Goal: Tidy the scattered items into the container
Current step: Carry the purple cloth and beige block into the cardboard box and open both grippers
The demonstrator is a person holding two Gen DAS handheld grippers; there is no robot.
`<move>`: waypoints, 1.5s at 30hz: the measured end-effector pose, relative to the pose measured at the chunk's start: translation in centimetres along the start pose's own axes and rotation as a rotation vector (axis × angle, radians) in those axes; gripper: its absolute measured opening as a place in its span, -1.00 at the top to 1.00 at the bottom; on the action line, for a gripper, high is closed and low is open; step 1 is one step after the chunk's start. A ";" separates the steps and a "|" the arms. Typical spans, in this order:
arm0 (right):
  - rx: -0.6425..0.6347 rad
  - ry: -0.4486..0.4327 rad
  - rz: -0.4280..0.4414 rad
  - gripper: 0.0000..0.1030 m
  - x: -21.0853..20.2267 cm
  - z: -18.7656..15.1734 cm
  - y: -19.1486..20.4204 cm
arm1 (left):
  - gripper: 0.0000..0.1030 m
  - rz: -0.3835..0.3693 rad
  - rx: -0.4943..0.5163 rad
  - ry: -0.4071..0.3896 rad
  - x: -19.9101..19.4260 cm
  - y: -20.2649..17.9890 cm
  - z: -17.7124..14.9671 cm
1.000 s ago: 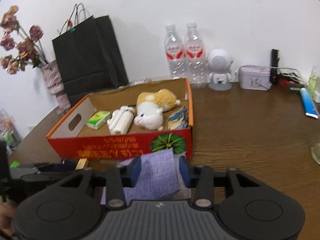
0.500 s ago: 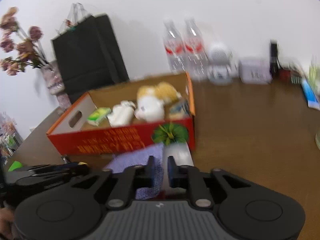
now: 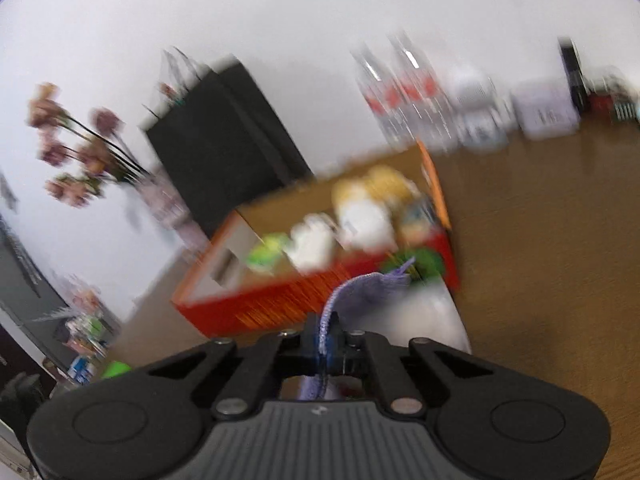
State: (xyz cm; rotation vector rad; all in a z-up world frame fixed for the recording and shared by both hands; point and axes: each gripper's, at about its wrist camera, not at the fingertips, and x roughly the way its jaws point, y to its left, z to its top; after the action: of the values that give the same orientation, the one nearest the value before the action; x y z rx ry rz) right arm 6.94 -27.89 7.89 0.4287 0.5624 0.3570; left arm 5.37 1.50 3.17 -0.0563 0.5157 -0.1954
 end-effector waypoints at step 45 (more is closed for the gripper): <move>-0.181 0.493 -0.296 -0.52 23.1 11.8 2.5 | -1.00 0.051 -0.090 0.339 14.1 5.7 16.3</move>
State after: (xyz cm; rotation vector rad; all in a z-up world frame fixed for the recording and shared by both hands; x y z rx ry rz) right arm 31.49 -19.19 8.12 0.0733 1.0509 0.2246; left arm 26.45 4.32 9.91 -0.0989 0.8627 -0.1313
